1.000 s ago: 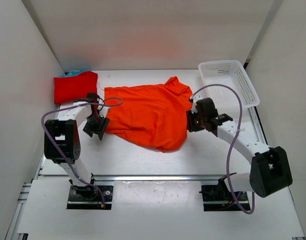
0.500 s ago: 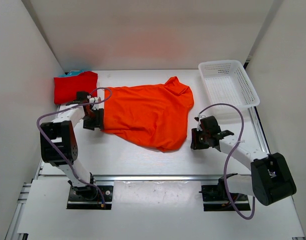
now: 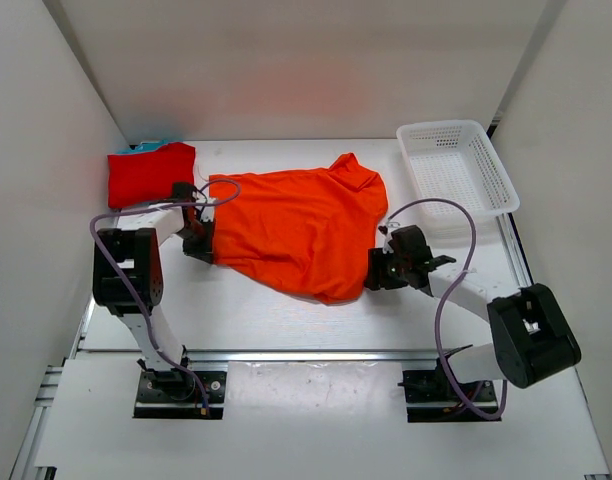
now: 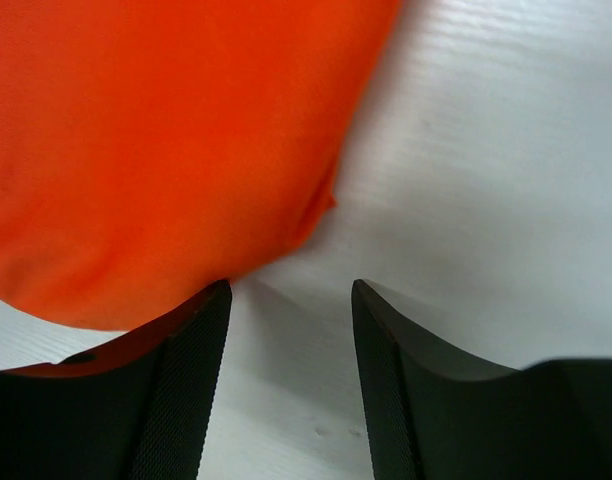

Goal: Fold and stack the t-shirts

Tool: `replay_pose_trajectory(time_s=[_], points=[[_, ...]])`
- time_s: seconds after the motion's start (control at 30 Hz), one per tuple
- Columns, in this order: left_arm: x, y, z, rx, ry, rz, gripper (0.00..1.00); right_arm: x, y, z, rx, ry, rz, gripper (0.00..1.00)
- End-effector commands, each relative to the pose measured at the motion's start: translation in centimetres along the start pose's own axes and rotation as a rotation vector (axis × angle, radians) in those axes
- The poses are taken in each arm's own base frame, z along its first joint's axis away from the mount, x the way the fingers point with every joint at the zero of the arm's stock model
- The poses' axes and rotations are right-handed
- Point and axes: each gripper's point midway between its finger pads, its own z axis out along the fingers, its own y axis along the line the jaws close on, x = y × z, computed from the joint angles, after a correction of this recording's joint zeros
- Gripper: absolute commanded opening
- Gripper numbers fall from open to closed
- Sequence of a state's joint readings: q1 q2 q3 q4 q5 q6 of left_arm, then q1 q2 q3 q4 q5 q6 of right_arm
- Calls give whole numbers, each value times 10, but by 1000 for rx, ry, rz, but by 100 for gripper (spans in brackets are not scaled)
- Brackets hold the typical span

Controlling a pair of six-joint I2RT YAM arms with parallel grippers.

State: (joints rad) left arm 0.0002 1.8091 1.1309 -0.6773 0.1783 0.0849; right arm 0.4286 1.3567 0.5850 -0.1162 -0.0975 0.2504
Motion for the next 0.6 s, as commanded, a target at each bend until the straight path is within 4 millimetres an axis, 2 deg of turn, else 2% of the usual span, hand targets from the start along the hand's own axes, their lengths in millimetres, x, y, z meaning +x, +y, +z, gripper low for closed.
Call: replay_pose_trajectory(time_s=[0.0, 0.2, 0.3, 0.33, 0.37, 0.4, 0.43, 0.47, 0.5, 0.53, 0.57], points=[[-7, -16, -6, 50, -18, 36, 0, -13, 9, 12, -66, -32, -21, 58], [-18, -16, -32, 61, -94, 47, 0, -48, 23, 19, -167, -99, -51, 58], [-25, -16, -45, 48, -126, 72, 0, -53, 31, 26, -206, -93, -87, 54], [-26, -16, -47, 43, -128, 80, 0, -58, 28, 27, -198, -92, -80, 48], [-27, -15, -50, 37, -133, 95, 0, -55, 29, 31, -207, -55, -73, 37], [-30, -14, -55, 28, -145, 91, 0, -58, 29, 35, -213, -41, -69, 20], [-32, -13, -58, 26, -148, 93, 0, -61, 30, 36, -215, -31, -55, 13], [-35, -15, -62, 32, -154, 99, 0, -60, 25, 36, -210, -9, -42, 0], [-33, -16, -65, 33, -147, 99, 0, -58, 25, 33, -211, 7, -19, 0], [-32, -16, -67, 37, -137, 113, 0, -64, 21, 29, -206, -6, -13, 0], [-37, -7, -76, 35, -154, 104, 0, -66, 19, 23, -205, -8, 1, 1]])
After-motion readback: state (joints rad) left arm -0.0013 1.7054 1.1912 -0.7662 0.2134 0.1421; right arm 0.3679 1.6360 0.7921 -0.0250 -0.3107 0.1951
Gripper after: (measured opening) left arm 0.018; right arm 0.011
